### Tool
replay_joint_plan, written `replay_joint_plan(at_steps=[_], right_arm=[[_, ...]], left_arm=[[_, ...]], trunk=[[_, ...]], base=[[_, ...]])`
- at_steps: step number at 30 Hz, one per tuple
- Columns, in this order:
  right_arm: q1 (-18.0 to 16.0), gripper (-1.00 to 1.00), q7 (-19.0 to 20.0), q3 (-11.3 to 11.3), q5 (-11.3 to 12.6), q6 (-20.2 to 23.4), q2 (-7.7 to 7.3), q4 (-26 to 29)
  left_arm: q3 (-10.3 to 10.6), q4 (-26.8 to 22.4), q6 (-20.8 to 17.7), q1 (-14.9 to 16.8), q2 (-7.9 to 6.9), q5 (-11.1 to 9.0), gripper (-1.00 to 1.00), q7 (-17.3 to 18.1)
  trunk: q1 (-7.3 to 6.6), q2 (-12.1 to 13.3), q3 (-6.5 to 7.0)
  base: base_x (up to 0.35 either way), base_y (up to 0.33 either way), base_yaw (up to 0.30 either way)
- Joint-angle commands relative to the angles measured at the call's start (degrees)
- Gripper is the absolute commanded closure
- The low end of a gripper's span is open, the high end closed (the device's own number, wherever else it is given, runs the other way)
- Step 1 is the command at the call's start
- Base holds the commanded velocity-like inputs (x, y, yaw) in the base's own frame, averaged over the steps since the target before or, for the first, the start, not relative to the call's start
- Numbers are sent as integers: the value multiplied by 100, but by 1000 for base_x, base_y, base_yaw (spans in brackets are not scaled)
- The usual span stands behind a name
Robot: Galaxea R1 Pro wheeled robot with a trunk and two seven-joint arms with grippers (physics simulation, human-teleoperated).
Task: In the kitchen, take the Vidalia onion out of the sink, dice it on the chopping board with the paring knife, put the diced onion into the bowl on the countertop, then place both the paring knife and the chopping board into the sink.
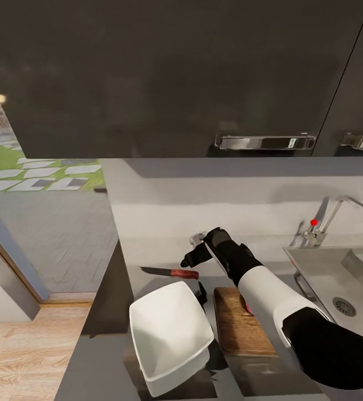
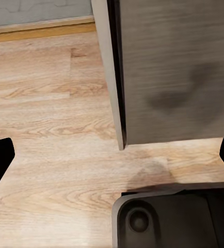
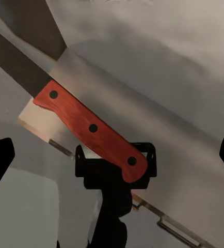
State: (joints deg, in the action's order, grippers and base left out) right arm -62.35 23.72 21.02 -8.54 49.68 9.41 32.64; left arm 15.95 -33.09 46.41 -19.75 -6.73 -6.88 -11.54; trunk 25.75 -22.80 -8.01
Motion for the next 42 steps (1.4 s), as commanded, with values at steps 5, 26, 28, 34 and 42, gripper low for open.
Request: replay_joint_plan(at_steps=[5,26,28,34,42], right_arm=[[-5,-100,45,7,-57,15,0,5],[-5,-100,45,15,-51,15,7,-12],[-5,-100,45,15,-51,15,8,-12],[-5,-100,46,16,-51,15,7,-12],[-5,-100,46,24,-51,15,8,-12]], left_arm=[[48,2,9,0,-6,-59,-100,-24],[48,5,9,3,-4,-59,-100,-20],[48,5,9,5,-3,-59,-100,-22],[48,4,9,2,-4,-59,-100,-23],[49,4,9,3,-8,-59,-100,-23]], trunk=[[4,-12,-35],[4,-12,-220],[4,-12,-239],[4,-12,-293],[4,-12,-366]], base=[[0,0,0],[0,0,0],[0,0,0],[53,0,0],[57,0,0]])
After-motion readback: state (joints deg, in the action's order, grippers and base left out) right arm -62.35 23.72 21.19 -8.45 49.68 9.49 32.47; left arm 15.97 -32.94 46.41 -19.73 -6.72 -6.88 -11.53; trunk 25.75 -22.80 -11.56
